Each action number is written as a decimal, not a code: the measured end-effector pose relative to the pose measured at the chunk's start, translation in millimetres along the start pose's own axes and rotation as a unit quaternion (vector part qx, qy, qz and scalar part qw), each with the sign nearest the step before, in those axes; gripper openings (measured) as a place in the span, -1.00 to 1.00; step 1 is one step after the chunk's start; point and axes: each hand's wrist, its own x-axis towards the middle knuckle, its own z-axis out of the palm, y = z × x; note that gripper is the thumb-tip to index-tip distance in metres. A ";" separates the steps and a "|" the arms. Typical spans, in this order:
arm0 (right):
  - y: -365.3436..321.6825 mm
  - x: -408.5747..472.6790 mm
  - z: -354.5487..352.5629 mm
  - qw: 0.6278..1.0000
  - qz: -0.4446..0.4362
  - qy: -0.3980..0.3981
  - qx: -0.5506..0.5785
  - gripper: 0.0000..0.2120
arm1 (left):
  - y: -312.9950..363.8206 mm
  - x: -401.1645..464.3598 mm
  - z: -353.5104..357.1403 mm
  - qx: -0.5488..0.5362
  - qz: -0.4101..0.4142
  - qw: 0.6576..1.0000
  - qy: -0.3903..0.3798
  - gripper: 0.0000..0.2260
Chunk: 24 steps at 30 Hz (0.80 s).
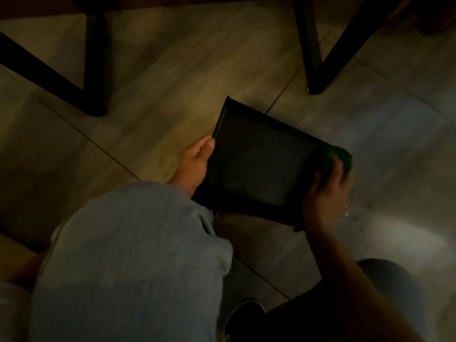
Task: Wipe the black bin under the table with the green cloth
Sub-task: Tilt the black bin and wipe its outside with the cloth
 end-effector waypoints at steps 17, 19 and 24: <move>-31.0 -69.4 24.0 0.983 -0.168 -0.058 -0.036 -0.51 | -18.7 12.0 -3.5 -0.041 -0.069 0.996 -0.044 -0.29; -13.6 -53.9 13.2 0.999 -0.031 -0.008 -0.009 -0.49 | 11.1 -3.9 -2.6 -0.024 -0.047 0.998 -0.047 -0.44; -29.2 -57.4 21.1 0.999 0.039 0.023 0.017 -0.46 | 16.6 -7.4 1.3 -0.040 -0.022 0.998 -0.033 -0.58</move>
